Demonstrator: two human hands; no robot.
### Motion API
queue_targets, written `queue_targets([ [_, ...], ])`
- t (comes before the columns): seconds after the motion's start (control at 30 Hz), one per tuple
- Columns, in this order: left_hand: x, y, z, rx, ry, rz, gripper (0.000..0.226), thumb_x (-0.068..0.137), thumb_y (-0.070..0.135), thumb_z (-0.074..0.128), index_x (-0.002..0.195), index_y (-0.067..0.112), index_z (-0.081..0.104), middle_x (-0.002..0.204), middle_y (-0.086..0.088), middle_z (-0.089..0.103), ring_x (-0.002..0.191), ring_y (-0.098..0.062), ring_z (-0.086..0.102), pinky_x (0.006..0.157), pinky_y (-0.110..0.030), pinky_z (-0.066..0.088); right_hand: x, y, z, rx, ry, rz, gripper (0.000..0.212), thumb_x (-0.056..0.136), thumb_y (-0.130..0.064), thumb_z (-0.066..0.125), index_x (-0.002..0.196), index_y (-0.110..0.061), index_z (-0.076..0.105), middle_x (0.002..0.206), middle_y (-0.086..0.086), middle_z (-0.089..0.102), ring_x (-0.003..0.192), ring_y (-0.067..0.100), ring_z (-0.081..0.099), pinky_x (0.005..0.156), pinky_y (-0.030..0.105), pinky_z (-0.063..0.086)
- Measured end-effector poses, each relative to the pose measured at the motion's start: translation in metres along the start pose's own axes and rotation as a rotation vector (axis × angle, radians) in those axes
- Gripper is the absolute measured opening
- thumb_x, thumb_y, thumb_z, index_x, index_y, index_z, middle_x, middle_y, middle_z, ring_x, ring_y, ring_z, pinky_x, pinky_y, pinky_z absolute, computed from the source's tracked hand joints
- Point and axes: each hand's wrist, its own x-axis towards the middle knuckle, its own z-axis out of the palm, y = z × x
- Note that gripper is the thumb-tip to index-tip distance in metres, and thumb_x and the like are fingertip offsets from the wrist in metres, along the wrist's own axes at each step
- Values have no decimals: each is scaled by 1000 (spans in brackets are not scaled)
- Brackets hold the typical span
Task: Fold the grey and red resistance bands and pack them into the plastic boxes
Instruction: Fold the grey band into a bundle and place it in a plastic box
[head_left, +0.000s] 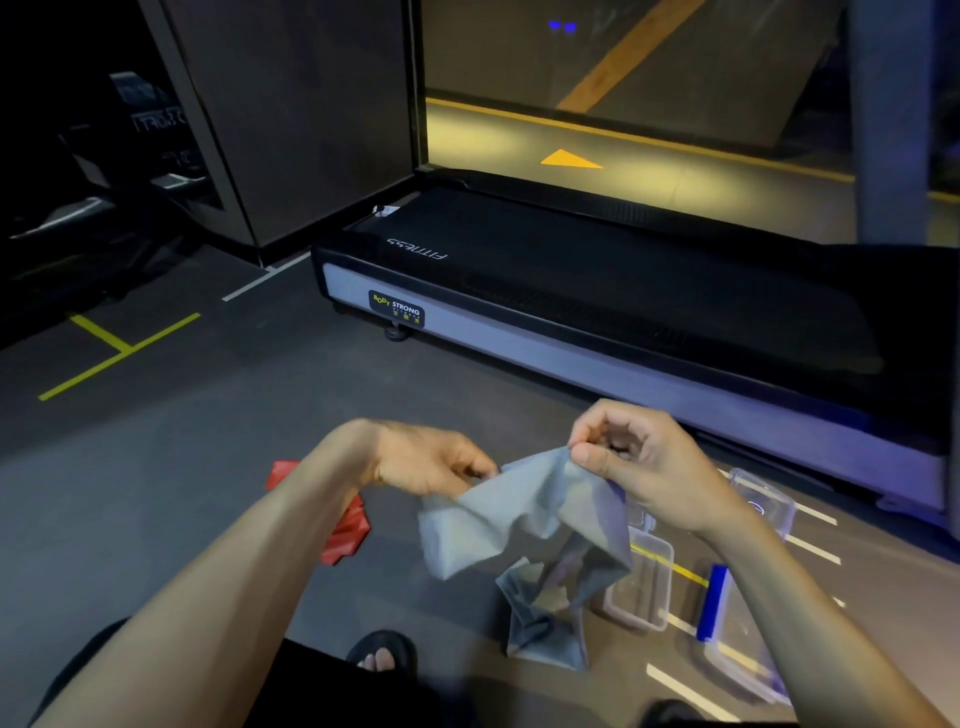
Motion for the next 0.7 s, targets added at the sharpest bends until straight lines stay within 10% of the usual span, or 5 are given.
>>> queue_targets([
  [0.17, -1, -5, -4, 128, 96, -24, 19, 89, 2, 73, 107, 9, 73, 96, -6, 73, 76, -6, 62, 73, -23, 53, -1, 0, -2, 4, 10, 2, 5, 92, 0, 70, 89, -3, 68, 86, 10, 67, 79, 10, 60, 76, 21, 48],
  [0.33, 2, -14, -1, 179, 69, -44, 54, 70, 44, 91, 115, 45, 61, 116, -6, 69, 100, -30, 65, 100, -52, 50, 0, 4, 1, -25, -7, -5, 6, 92, -1, 70, 89, -5, 68, 86, 9, 67, 79, 11, 60, 76, 24, 48],
  [0.57, 2, -25, -7, 116, 121, -38, 23, 88, -4, 61, 98, 14, 70, 87, 4, 65, 79, -11, 57, 76, -30, 46, 0, 5, -4, -31, 48, -8, 10, 92, 2, 70, 88, -6, 68, 85, 6, 68, 79, 9, 60, 76, 21, 48],
  [0.7, 4, -32, -7, 172, 71, -52, 24, 86, 25, 78, 109, 30, 71, 92, 2, 63, 82, -12, 54, 79, -31, 44, 0, 8, -4, -65, 56, 11, 13, 92, 1, 70, 87, -11, 68, 86, 1, 68, 81, 10, 62, 79, 23, 49],
])
